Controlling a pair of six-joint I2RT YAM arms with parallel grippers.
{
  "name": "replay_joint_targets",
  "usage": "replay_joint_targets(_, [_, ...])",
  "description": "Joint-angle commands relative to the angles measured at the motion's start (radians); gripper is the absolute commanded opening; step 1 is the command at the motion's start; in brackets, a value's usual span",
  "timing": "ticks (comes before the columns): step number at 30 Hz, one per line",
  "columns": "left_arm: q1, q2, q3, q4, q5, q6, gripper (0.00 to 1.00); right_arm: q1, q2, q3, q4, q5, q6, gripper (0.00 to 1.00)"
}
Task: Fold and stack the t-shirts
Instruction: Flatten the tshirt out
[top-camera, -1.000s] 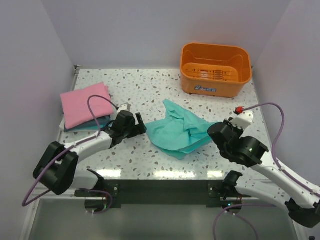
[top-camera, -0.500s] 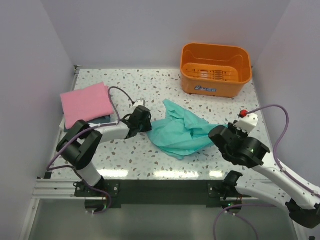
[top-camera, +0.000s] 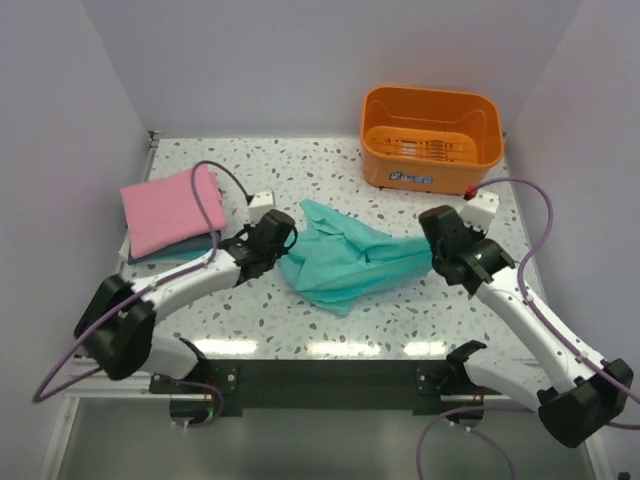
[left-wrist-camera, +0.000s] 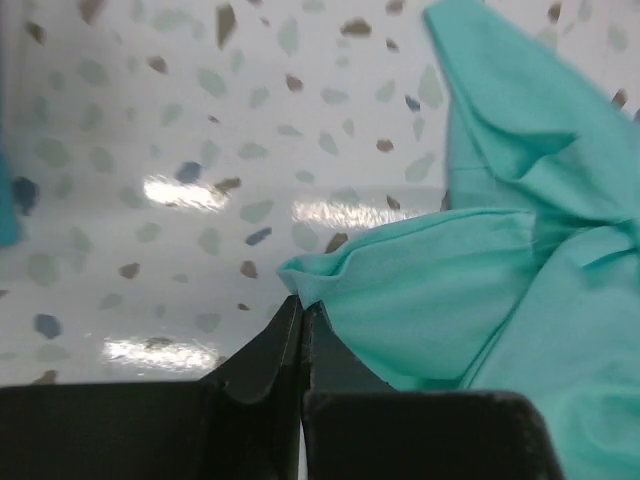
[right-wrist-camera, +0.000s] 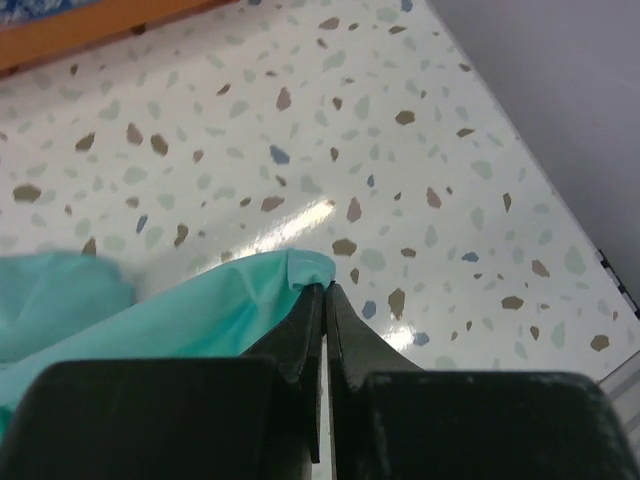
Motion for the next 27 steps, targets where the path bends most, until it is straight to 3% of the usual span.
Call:
replay_joint_targets(1, [0.042, -0.224, 0.027, -0.169, -0.276, -0.012, 0.00, -0.255, 0.038, 0.120, 0.199, -0.214, -0.233, 0.00])
replay_joint_targets(3, [0.070, -0.345, 0.038, -0.240, -0.297, -0.019, 0.00, -0.352, 0.060, 0.164, 0.204, -0.368, -0.254, 0.00])
replay_joint_targets(5, [0.104, -0.460, 0.059, -0.277, -0.340, 0.000, 0.00, -0.421, 0.058, 0.217, 0.214, -0.411, -0.286, 0.00])
replay_joint_targets(13, [0.151, -0.697, 0.308, -0.387, -0.524, 0.032, 0.00, -0.618, 0.058, 0.451, 0.145, -0.397, -0.349, 0.00])
replay_joint_targets(20, [0.151, -0.857, 0.478, -0.386, -0.536, 0.086, 0.00, -0.635, 0.023, 0.655, 0.060, -0.339, -0.398, 0.00])
replay_joint_targets(27, [0.151, -0.952, 0.512, -0.295, -0.380, 0.166, 0.00, -0.633, -0.081, 0.760, 0.023, -0.435, -0.420, 0.00])
